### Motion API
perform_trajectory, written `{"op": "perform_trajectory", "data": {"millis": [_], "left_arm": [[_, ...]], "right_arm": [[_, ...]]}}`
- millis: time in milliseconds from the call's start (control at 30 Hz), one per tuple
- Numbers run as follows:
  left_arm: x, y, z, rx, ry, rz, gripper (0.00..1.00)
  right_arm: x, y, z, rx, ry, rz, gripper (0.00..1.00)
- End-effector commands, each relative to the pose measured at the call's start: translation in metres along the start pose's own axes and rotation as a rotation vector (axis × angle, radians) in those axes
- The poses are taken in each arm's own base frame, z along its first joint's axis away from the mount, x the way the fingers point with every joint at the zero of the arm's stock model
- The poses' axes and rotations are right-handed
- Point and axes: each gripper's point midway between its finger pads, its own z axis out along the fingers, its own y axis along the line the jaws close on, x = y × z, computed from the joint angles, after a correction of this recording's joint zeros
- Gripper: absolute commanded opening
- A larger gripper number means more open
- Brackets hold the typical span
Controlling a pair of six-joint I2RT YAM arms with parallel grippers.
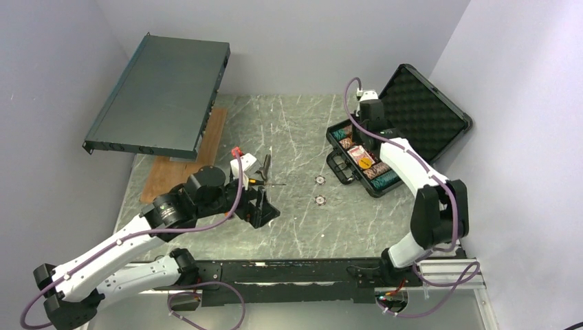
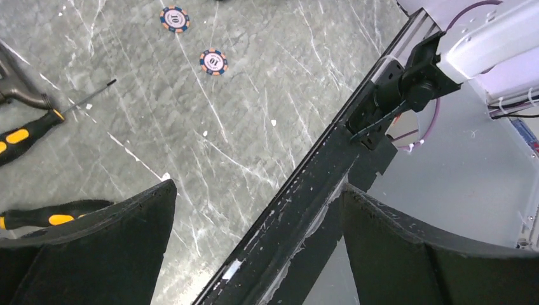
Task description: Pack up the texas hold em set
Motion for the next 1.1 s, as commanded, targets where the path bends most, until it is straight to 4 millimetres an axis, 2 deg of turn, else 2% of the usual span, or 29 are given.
{"op": "perform_trajectory", "data": {"millis": [0,100,233,433,833,900,967,1067], "left_arm": [[0.004,-0.012,-0.012,0.06,-0.032,-0.089,0.99],[0.004,-0.015,-0.011,0.089,-0.071,-0.114,0.99],[0.003,-0.013,-0.011,0.072,-0.085,-0.149,0.99],[0.009,-0.01,-0.005,0.068,-0.08,-0.186,0.99],[0.002,-0.013,0.005,0.064,-0.05,-0.168,0.99],[0.002,-0.013,0.007,0.064,-0.046,-0.17,0.99],[0.003,-0.012,0.008,0.06,-0.04,-0.171,0.99],[0.004,-0.011,0.009,0.052,-0.03,-0.175,0.99]], "right_arm": [[-0.005,-0.016,0.031,-0.11,-0.011,-0.308,0.0],[-0.003,-0.021,0.054,-0.142,0.023,-0.368,0.0],[0.004,-0.024,0.073,-0.155,0.1,-0.44,0.0],[0.009,-0.025,0.084,-0.17,0.087,-0.45,0.0],[0.03,-0.023,0.103,-0.183,0.133,-0.464,0.0],[0.031,-0.023,0.105,-0.183,0.138,-0.459,0.22],[0.029,-0.021,0.104,-0.19,0.128,-0.45,0.32],[0.022,-0.018,0.097,-0.186,0.106,-0.428,0.41]]}}
